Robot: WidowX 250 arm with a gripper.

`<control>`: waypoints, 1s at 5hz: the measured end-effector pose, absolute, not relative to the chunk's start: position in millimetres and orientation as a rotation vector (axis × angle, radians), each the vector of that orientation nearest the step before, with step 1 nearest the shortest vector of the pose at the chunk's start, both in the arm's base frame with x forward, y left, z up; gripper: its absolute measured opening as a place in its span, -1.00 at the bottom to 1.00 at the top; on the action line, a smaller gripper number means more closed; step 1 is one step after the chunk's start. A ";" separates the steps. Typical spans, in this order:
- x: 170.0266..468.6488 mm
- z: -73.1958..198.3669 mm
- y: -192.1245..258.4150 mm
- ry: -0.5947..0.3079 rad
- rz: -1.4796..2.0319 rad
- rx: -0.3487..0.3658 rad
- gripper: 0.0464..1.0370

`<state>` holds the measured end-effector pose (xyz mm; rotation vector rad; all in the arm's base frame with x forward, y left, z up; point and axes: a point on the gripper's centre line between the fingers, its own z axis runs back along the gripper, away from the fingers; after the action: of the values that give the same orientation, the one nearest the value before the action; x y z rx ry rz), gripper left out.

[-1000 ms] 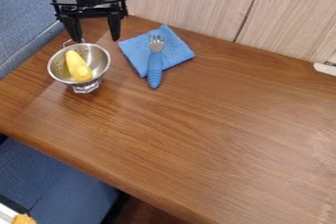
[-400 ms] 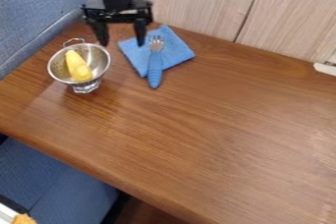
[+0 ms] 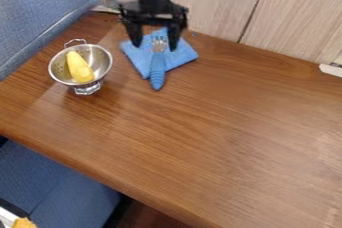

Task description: Move the blue fork to the bottom right side of the table

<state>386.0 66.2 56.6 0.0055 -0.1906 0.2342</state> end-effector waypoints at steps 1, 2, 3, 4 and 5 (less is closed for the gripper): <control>390.0 38.2 60.9 -0.140 0.199 0.040 0.93; 389.0 31.7 64.2 -0.116 0.208 0.064 0.93; 387.2 31.2 70.1 -0.110 0.236 0.101 0.93; 381.2 26.8 73.3 -0.088 0.267 0.129 0.93; 374.8 6.5 72.4 -0.018 0.297 0.139 0.93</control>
<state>374.8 72.4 6.5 0.1389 -0.0178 0.2965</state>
